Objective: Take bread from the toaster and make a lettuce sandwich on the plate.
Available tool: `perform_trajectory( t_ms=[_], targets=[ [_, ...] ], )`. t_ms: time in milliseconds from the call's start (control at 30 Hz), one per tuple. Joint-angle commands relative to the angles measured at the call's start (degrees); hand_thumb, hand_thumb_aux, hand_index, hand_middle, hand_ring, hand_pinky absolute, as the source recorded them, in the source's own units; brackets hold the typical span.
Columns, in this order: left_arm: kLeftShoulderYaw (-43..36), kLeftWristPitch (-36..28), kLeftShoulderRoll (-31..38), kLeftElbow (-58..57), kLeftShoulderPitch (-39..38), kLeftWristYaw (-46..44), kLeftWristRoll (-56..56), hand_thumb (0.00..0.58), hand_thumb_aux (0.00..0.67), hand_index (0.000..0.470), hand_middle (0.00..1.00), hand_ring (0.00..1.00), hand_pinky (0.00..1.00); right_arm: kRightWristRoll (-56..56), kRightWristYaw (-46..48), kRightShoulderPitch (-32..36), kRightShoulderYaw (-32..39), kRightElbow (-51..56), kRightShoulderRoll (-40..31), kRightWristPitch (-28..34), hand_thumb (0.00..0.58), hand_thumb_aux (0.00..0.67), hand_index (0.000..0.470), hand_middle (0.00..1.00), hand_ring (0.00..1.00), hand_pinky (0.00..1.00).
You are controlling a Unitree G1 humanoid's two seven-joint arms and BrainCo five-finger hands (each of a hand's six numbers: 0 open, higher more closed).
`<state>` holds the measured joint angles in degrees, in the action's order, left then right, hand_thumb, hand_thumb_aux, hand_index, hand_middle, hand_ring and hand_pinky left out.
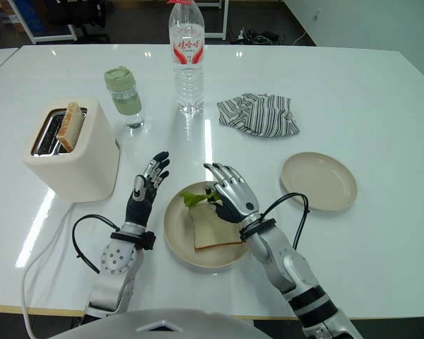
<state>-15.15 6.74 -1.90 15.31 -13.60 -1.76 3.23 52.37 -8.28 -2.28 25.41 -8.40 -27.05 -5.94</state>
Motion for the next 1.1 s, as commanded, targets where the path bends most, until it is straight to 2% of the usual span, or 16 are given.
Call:
perform_trajectory(
  t_ms=[33, 667, 967, 1000, 1033, 1100],
  targets=[
    [0.3, -0.8, -0.2, -0.3, 0.2, 0.0, -0.3, 0.000, 0.000, 0.000, 0.00, 0.00, 0.00, 0.8, 0.7, -2.5, -0.1, 0.3, -0.8, -0.6, 0.580, 0.670, 0.470, 0.00, 0.00, 0.00],
    [0.5, -1.2, 0.3, -0.3, 0.0, -0.3, 0.3, 0.000, 0.000, 0.000, 0.00, 0.00, 0.00, 2.1, 2.7, -9.3, -3.1, -7.5, -1.9, -1.4, 0.580, 0.670, 0.470, 0.00, 0.00, 0.00],
    [0.4, -1.3, 0.3, -0.5, 0.0, -0.2, 0.5, 0.000, 0.000, 0.000, 0.00, 0.00, 0.00, 3.7, 3.3, -11.7, -2.8, -7.5, -2.2, -1.7, 0.580, 0.670, 0.470, 0.00, 0.00, 0.00],
    [0.5, -1.3, 0.3, -0.5, 0.0, -0.2, 0.5, 0.000, 0.000, 0.000, 0.00, 0.00, 0.00, 4.1, 3.3, -11.9, -2.8, -7.6, -2.3, -1.7, 0.548, 0.512, 0.359, 0.00, 0.00, 0.00],
    [0.5, -1.3, 0.4, -0.6, 0.0, -0.2, 0.5, 0.000, 0.000, 0.000, 0.00, 0.00, 0.00, 4.2, 3.3, -12.2, -2.9, -7.7, -2.6, -1.9, 0.000, 0.000, 0.000, 0.00, 0.00, 0.00],
    [0.5, -1.2, 0.4, -0.6, 0.0, -0.2, 0.5, 0.000, 0.000, 0.000, 0.00, 0.00, 0.00, 4.6, 3.4, -12.8, -3.0, -8.1, -2.8, -1.9, 0.000, 0.000, 0.000, 0.00, 0.00, 0.00]
  ],
)
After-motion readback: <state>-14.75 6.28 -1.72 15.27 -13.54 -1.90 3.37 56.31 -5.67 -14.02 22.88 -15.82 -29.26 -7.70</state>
